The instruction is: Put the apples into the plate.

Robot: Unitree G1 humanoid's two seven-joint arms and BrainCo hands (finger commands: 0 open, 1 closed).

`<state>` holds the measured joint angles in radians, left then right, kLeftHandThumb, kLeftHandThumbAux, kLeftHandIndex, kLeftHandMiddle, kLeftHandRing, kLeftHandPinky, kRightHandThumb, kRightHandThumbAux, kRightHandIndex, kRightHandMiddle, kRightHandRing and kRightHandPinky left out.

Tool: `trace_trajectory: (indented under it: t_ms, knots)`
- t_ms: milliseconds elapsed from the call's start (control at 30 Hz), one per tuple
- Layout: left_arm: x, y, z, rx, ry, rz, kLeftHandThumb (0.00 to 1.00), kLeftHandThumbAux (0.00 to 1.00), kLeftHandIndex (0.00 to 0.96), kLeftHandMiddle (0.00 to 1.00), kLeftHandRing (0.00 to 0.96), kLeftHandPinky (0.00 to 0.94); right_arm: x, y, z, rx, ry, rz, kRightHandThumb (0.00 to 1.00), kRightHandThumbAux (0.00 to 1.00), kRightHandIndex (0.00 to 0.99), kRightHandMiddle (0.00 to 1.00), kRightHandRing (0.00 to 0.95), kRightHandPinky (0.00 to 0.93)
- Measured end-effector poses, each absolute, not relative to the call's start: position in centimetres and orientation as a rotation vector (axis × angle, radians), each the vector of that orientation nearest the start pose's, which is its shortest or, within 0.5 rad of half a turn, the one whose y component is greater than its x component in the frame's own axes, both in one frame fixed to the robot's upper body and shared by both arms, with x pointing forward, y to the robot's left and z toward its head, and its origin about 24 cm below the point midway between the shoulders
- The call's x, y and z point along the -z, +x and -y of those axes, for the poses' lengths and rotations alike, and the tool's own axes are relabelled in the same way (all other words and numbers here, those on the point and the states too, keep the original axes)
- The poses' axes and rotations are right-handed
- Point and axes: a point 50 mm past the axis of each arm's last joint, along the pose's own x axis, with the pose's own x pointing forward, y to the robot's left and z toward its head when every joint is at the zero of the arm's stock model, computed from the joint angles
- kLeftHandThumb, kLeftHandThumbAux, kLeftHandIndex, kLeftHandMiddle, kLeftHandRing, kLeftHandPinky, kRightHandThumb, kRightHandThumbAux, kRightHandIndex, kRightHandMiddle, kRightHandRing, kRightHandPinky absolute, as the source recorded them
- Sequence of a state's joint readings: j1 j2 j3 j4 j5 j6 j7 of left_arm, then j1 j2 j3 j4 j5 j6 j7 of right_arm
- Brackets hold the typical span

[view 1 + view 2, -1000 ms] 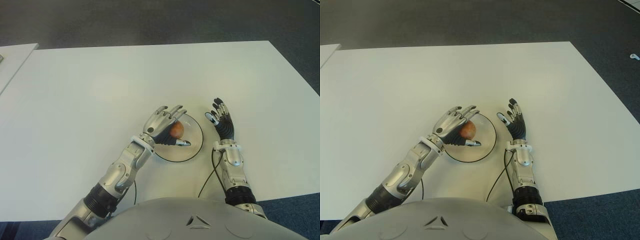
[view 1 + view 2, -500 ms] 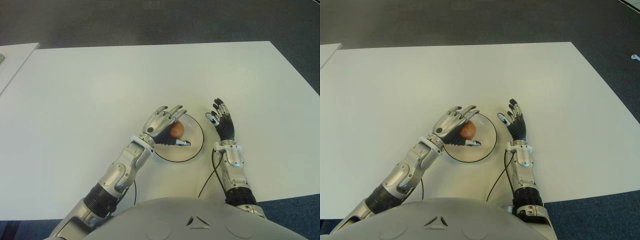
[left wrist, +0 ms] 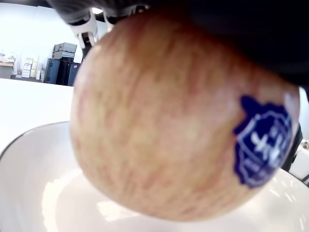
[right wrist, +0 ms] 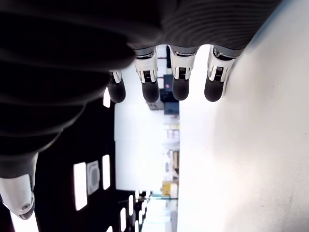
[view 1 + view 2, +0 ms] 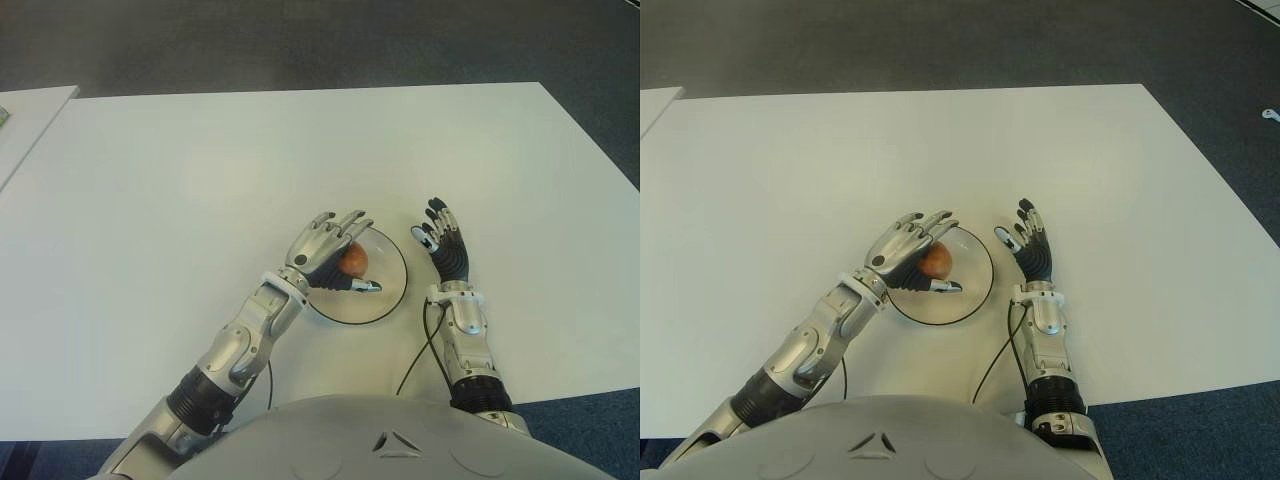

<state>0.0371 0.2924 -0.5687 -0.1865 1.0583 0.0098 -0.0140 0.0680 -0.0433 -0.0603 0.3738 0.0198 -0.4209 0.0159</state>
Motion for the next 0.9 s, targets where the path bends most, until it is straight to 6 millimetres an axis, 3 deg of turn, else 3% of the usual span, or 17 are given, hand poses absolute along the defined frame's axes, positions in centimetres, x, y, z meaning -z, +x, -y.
trace_trajectory:
  t_ms: [900]
  knots:
    - [-5.8, 20.6, -6.3, 0.437, 1.195, 0.501, 0.051, 0.296, 0.0, 0.0, 0.0, 0.0, 1.7, 22.0, 17.6, 0.053, -0.114, -0.024, 0.101, 0.545, 0.0, 0.0, 0.0, 0.0]
